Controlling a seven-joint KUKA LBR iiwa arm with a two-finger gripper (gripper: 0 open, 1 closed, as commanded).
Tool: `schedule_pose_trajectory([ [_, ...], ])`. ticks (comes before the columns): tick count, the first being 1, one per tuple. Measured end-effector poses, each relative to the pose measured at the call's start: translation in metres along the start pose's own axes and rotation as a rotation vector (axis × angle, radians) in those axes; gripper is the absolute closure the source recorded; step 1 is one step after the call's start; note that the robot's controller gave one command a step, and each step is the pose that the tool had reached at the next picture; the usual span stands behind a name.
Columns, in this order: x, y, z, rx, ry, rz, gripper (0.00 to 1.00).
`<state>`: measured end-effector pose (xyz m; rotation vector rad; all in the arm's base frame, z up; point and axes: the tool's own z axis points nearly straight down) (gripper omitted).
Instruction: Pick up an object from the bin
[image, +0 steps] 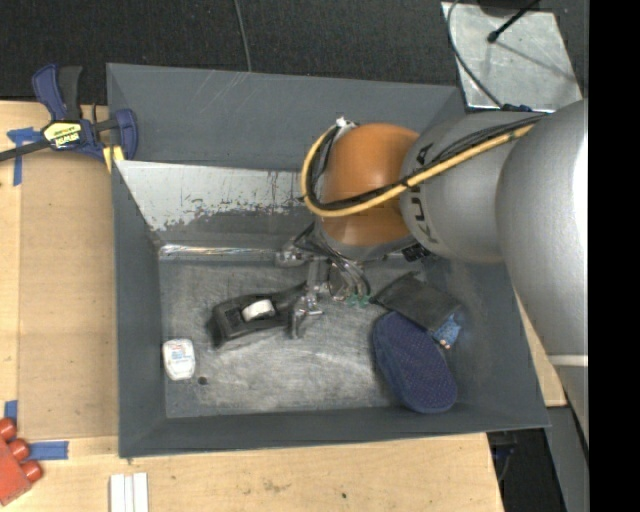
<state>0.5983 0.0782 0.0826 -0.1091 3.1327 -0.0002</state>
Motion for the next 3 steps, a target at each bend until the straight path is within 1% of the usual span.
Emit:
schedule_pose_trajectory([
  [1, 0.002, 0.000, 0.002, 0.001, 0.009, -0.003, 1.00],
  [2, 0.009, -0.005, -0.114, 0.001, 0.003, -0.180, 1.00],
  [3, -0.004, -0.015, -0.282, 0.002, 0.000, -0.155, 1.00],
])
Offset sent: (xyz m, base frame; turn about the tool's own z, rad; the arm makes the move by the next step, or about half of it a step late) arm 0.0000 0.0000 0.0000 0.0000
